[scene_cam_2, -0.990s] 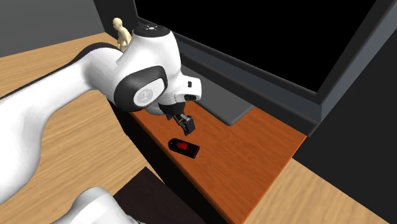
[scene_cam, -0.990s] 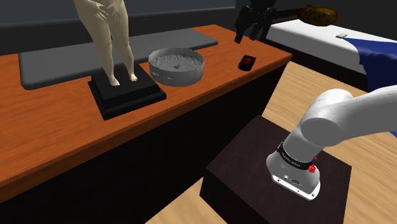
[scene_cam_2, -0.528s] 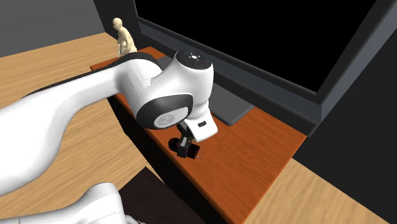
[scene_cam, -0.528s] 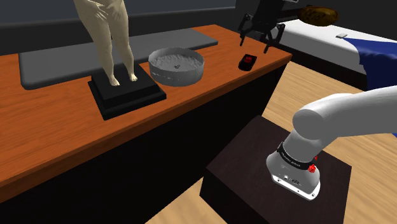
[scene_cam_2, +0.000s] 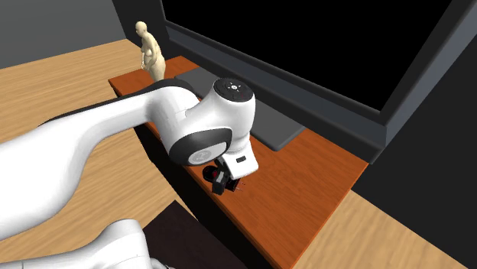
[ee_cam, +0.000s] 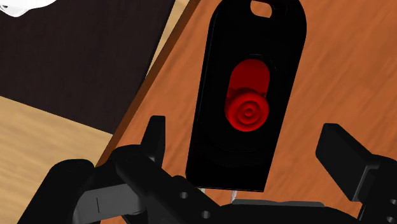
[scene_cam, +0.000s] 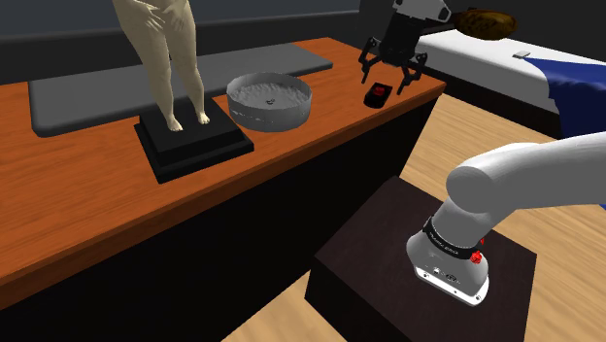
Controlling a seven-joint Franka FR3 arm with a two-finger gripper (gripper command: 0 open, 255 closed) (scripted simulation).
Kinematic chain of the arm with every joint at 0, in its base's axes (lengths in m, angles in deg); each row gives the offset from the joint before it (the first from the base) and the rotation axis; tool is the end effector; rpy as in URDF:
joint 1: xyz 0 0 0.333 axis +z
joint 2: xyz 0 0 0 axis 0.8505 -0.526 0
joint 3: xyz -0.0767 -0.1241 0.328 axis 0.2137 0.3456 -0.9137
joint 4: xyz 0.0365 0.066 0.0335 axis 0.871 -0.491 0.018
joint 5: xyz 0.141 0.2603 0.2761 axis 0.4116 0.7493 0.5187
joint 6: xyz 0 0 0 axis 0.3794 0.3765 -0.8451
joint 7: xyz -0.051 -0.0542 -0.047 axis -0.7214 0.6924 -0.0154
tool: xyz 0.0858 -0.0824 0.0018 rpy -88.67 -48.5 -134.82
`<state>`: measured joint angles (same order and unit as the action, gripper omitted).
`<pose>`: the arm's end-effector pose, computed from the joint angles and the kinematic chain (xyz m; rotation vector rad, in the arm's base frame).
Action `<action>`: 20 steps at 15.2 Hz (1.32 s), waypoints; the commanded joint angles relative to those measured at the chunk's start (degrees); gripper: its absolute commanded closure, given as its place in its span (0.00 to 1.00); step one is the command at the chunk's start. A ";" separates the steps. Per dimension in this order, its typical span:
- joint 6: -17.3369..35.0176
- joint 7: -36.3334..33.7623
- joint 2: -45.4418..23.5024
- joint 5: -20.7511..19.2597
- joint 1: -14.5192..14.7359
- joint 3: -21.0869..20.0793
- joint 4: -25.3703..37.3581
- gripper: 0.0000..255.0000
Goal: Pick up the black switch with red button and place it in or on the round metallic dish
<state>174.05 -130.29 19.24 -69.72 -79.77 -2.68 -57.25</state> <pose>0.3030 -0.0560 0.5671 -2.4685 1.6860 0.0756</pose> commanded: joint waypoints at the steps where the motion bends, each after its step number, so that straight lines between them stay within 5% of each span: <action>1: 0.14 -0.03 0.03 0.04 0.02 -0.05 -0.15 0.00; 6: 0.13 -0.03 0.03 0.04 0.02 -0.05 -0.15 0.00; 7: 0.13 -0.03 0.03 0.04 0.02 -0.05 -0.15 1.00; 20: -2.72 -0.49 -0.42 -0.21 -0.04 0.19 3.19 1.00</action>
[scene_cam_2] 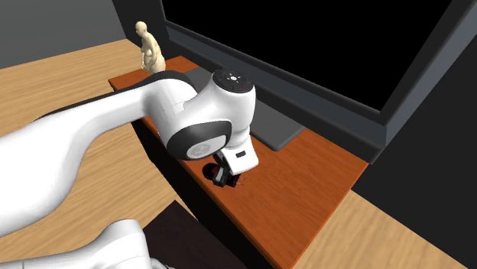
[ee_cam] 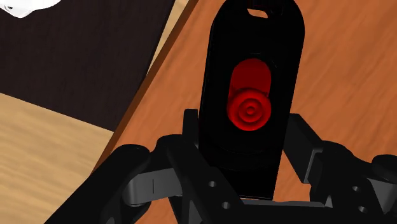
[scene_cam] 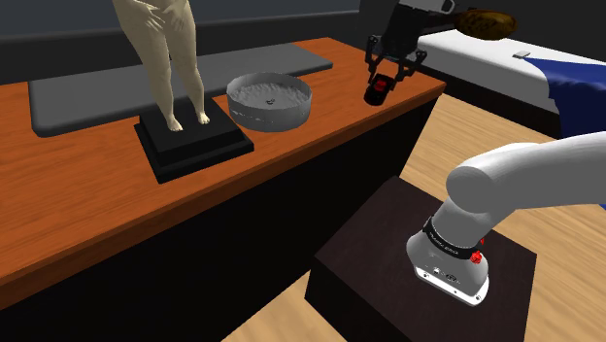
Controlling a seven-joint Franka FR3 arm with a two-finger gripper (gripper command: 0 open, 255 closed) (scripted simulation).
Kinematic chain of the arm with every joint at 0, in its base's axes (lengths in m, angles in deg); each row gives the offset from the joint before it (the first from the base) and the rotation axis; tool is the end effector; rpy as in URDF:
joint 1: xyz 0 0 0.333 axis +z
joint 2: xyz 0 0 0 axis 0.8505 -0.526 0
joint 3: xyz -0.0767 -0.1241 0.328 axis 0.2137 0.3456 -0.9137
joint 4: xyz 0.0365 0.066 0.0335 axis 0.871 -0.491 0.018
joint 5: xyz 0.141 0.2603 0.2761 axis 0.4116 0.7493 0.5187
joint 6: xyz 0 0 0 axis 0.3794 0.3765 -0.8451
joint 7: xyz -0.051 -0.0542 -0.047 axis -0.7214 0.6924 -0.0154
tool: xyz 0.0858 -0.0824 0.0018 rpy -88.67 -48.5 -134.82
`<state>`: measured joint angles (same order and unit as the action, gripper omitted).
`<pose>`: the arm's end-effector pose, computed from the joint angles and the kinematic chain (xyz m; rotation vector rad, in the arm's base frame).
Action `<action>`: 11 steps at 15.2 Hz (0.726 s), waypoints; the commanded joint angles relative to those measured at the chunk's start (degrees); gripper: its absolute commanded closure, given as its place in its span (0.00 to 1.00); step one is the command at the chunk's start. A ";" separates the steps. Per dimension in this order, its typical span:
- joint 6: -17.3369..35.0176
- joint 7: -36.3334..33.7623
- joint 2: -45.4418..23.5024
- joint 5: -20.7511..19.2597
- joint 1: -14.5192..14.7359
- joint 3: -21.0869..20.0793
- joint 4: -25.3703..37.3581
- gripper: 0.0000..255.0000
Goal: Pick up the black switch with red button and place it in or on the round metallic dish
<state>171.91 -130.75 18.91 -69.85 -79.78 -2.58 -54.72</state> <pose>0.3035 -0.0553 0.5838 -2.4680 1.6865 0.0753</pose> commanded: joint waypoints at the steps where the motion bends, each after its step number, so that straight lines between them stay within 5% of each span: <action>1: -1.29 -0.15 -0.24 -0.14 -0.04 0.15 1.52 1.00; 11: -8.25 -1.30 -2.26 -0.61 -0.10 0.69 10.58 1.00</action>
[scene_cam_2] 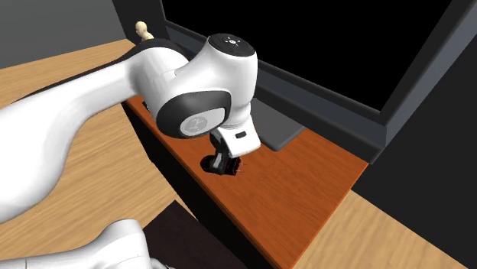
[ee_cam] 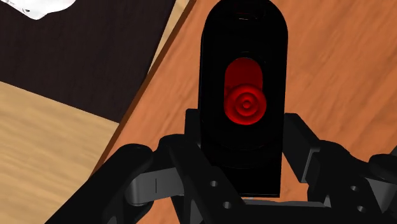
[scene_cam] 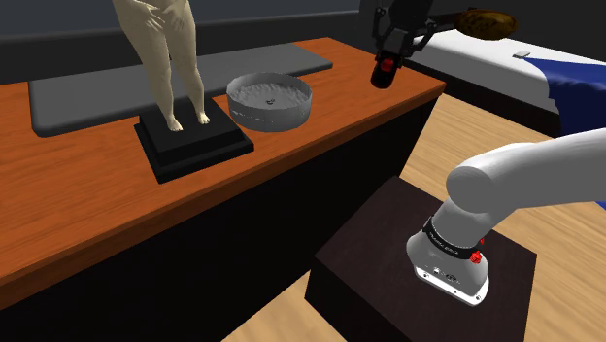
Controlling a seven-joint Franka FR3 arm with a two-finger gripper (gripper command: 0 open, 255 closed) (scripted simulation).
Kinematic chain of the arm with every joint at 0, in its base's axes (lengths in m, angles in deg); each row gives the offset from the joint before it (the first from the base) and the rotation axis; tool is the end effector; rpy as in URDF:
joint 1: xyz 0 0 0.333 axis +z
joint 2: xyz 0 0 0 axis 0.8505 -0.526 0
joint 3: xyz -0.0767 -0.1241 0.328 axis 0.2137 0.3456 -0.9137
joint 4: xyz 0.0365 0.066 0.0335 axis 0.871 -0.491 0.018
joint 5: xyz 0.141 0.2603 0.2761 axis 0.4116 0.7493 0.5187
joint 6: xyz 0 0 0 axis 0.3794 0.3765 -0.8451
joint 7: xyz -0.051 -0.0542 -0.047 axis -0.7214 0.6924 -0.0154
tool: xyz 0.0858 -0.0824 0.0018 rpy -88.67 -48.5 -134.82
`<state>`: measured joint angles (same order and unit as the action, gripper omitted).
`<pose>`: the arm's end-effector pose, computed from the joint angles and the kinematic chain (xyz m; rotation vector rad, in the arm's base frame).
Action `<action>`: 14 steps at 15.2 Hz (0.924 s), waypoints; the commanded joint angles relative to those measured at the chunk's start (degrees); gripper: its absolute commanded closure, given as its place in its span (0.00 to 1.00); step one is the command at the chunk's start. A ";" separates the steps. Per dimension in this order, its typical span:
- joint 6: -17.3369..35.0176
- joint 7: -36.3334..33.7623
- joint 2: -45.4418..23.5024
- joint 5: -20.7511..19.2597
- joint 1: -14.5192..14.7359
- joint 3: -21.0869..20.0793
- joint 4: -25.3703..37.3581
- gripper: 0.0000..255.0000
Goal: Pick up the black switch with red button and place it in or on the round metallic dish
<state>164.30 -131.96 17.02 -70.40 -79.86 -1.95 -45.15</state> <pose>0.3037 -0.0556 0.6434 -2.4681 1.6862 0.0756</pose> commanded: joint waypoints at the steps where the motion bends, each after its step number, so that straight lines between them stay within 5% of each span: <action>1: -1.33 -0.21 -0.63 -0.10 -0.02 0.11 1.97 1.00; 8: -5.96 -1.01 -2.65 -0.29 -0.01 0.42 8.68 1.00; 14: -3.70 -9.26 -5.47 3.72 1.82 -6.93 11.09 1.00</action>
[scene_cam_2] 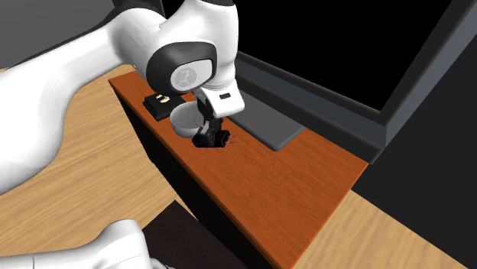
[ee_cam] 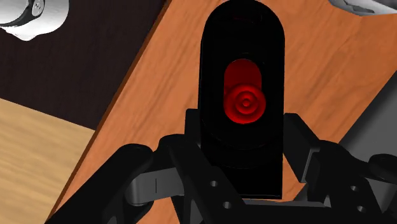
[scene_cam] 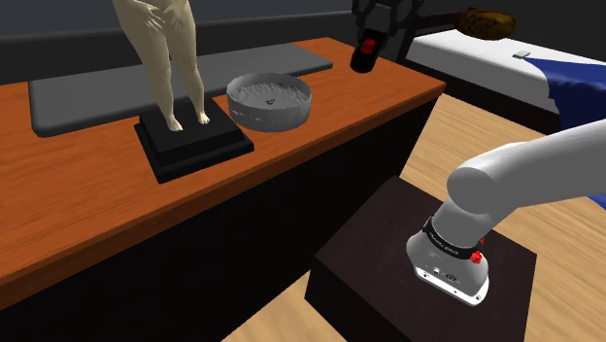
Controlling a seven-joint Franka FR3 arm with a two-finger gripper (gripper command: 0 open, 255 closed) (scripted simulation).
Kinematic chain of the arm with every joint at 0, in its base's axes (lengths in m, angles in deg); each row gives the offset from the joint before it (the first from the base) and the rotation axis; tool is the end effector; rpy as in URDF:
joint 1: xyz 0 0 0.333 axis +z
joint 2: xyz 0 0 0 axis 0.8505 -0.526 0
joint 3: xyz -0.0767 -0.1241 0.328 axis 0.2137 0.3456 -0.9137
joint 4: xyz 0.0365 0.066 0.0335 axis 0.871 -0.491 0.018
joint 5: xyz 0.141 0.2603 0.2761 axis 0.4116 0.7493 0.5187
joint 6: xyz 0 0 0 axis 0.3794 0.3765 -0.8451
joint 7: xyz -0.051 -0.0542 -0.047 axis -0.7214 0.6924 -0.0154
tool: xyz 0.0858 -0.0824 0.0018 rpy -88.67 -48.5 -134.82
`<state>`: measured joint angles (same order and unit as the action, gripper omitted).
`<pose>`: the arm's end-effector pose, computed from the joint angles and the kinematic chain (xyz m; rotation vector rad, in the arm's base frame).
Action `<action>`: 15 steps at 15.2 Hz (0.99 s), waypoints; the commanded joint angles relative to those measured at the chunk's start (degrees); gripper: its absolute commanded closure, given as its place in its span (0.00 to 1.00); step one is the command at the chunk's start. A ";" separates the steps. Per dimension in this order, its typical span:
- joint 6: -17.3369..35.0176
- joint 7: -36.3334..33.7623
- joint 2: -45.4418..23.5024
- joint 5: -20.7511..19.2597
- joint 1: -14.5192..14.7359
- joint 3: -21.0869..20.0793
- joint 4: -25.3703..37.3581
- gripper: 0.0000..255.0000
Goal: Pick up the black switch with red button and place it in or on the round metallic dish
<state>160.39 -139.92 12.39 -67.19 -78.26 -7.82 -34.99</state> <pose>0.3340 0.0057 0.6918 -2.4698 1.6853 0.0752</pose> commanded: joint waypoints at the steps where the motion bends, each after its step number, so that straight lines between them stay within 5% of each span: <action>1: 0.63 -2.67 -1.52 1.07 0.47 -2.31 1.55 1.00; 15: 6.72 -23.35 -18.06 2.08 2.55 -20.94 17.03 1.00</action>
<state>165.95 -161.50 -3.97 -64.70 -75.84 -27.07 -18.88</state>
